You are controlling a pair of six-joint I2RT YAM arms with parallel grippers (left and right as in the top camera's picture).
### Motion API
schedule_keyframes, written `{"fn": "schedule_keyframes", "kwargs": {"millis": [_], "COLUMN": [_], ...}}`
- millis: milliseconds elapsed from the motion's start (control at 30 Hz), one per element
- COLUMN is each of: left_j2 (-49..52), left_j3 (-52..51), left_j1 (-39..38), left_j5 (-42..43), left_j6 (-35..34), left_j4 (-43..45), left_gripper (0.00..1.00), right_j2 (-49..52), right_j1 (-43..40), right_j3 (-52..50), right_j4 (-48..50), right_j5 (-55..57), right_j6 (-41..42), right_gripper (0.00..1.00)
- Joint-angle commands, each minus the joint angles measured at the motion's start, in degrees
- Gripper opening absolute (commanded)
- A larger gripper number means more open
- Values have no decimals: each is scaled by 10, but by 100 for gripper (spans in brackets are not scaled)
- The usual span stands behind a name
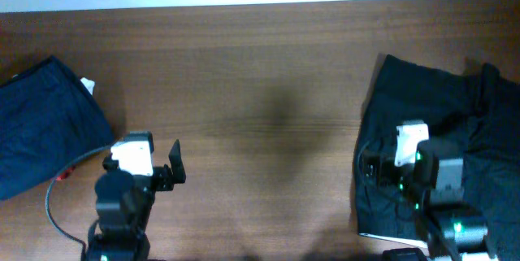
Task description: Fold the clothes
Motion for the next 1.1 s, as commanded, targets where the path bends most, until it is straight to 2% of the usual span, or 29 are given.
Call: {"fn": "schedule_keyframes", "kwargs": {"millis": [0, 100, 200, 433, 533, 733, 867, 1000, 1067], "left_j2": [76, 119, 139, 153, 153, 153, 153, 153, 153], "left_j3": [61, 71, 71, 71, 71, 71, 71, 71, 71], "left_j1": [1, 1, 1, 1, 1, 1, 1, 1, 1], "left_j5": [41, 55, 55, 54, 54, 54, 54, 54, 54], "left_j6": [9, 9, 9, 9, 9, 9, 9, 9, 9], "left_j4": [-24, -23, -23, -21, -19, -19, -18, -18, -18], "left_gripper": [99, 99, 99, 99, 99, 99, 99, 99, 99], "right_j2": [57, 119, 185, 329, 379, 439, 463, 485, 495], "right_j1": [2, 2, 2, 3, 3, 3, 3, 3, 3], "right_j3": [40, 39, 39, 39, 39, 39, 39, 37, 34], "right_j4": [-12, -46, -73, -86, -84, -80, -68, -48, -37], "right_j5": [-56, 3, 46, 57, 47, 5, 5, 5, 4], "right_j6": [26, 102, 129, 198, 202, 202, 202, 202, 202], "right_gripper": [99, 99, 99, 100, 81, 75, 56, 54, 49]}}
